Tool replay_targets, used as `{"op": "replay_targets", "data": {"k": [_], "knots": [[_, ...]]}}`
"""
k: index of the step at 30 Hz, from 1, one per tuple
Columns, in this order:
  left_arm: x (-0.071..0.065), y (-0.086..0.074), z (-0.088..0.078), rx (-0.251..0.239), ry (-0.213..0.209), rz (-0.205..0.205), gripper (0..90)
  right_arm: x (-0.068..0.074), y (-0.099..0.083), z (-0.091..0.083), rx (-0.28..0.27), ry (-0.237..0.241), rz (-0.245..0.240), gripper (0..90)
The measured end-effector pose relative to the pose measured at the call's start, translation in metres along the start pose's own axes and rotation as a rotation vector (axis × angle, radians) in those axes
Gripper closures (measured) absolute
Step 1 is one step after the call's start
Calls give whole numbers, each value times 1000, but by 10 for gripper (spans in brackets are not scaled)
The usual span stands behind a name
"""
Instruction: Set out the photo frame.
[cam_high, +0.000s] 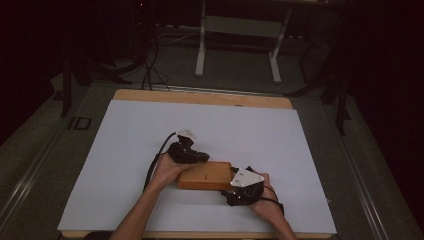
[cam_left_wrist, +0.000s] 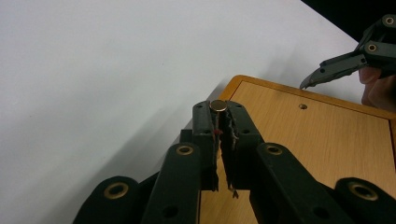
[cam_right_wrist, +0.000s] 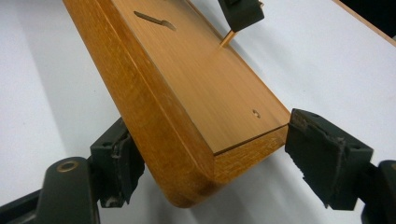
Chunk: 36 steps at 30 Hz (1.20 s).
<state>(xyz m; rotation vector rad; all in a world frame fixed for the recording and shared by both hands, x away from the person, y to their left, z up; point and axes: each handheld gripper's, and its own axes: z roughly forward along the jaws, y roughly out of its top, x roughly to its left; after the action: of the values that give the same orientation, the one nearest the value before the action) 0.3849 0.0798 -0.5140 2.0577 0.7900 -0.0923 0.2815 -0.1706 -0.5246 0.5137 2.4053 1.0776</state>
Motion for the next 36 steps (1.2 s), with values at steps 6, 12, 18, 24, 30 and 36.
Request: {"op": "replay_targets", "data": {"k": [6,12,18,24,30,36], "knots": [[-4,0,5,40,-37,22,815,0,5,-3,-48,46,9,313],[-5,0,8,44,-30,33,796,-4,9,-3,-71,31,34,400],[-6,2,-2,-14,-32,34,692,-9,10,-6,-87,42,59,425],[-10,2,-13,-29,6,55,621,-11,11,-7,-93,48,65,439],[-12,0,-21,-49,40,62,593,-11,11,-7,-97,48,69,439],[-15,-3,-30,-61,86,88,581,-11,11,-7,-95,47,68,439]]}}
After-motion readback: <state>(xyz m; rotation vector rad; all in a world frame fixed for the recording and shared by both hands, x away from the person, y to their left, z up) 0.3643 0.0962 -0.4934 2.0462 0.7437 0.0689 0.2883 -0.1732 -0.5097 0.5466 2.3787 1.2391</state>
